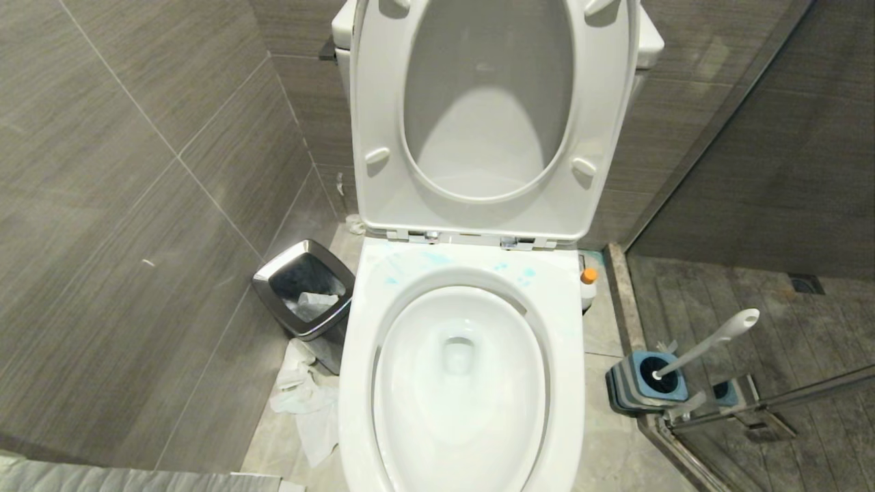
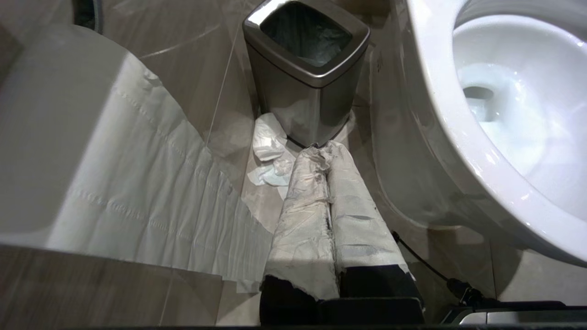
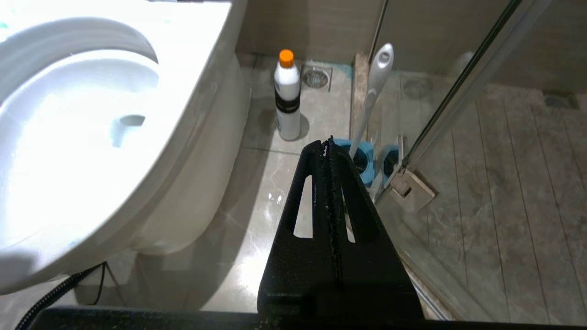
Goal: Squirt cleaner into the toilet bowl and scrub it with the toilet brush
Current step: Pour in the cleaning agent
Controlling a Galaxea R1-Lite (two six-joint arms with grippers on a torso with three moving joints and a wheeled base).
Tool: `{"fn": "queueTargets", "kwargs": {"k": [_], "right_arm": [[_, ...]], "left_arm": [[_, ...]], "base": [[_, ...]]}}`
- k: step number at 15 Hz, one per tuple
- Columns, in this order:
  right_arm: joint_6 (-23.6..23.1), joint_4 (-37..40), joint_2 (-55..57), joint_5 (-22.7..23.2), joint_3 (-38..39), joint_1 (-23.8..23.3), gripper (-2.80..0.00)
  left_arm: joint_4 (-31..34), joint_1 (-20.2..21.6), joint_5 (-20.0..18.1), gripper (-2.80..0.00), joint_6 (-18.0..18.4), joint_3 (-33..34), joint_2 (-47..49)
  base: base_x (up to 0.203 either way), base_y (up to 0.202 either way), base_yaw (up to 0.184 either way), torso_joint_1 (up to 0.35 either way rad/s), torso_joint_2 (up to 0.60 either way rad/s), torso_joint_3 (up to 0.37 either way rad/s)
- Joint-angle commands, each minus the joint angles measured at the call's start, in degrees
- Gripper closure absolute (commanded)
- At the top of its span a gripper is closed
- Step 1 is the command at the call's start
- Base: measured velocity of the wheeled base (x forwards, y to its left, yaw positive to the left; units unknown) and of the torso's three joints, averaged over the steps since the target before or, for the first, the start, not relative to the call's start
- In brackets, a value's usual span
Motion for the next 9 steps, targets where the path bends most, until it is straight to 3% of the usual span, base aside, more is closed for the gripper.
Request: {"fn": "queueTargets", "kwargs": {"k": [1, 9], "right_arm": [[0.01, -0.05, 0.05, -0.07, 1.41, 0.06, 0.0], [0.01, -0.05, 0.09, -0.03, 1.41, -0.02, 0.0]], "left_arm": [[-0.01, 0.01, -0.01, 0.0, 0.0, 0.09, 0.05], [-0.01, 0.01, -0.1, 0.0, 0.18, 0.09, 0.05]], "base": [[0.0, 0.0, 0.0, 0.002, 0.0, -0.199], [0.0, 0.0, 0.0, 0.004, 0.0, -0.179]]}}
